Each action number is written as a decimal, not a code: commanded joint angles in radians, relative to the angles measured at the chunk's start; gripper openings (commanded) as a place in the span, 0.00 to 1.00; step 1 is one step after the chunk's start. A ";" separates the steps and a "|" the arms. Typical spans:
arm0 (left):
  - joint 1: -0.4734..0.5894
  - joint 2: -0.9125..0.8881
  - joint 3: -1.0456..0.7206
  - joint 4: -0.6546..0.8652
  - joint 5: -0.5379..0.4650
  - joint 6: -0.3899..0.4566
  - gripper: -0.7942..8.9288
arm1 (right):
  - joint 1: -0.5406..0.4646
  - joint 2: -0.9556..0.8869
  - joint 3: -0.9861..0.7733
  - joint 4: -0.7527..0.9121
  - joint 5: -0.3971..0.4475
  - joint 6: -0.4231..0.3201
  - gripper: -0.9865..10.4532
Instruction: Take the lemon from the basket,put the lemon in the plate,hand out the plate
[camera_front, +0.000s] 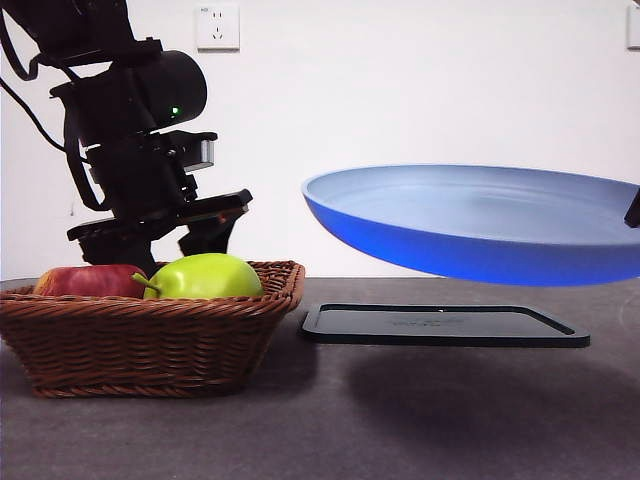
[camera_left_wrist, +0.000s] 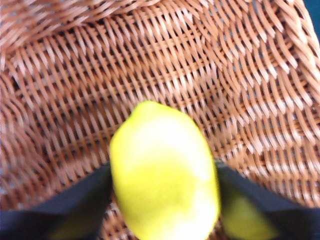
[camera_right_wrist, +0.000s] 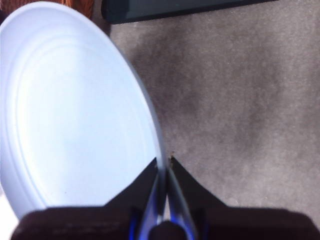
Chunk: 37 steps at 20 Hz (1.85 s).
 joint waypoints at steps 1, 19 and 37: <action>-0.006 0.016 0.016 0.016 -0.008 0.036 0.22 | 0.001 0.000 0.015 0.010 -0.002 0.000 0.09; -0.592 -0.219 0.076 0.051 0.010 0.087 0.23 | 0.002 0.192 0.015 0.062 -0.061 0.048 0.09; -0.618 -0.095 0.077 0.024 -0.008 0.065 0.42 | 0.002 0.192 0.015 0.048 -0.056 0.060 0.09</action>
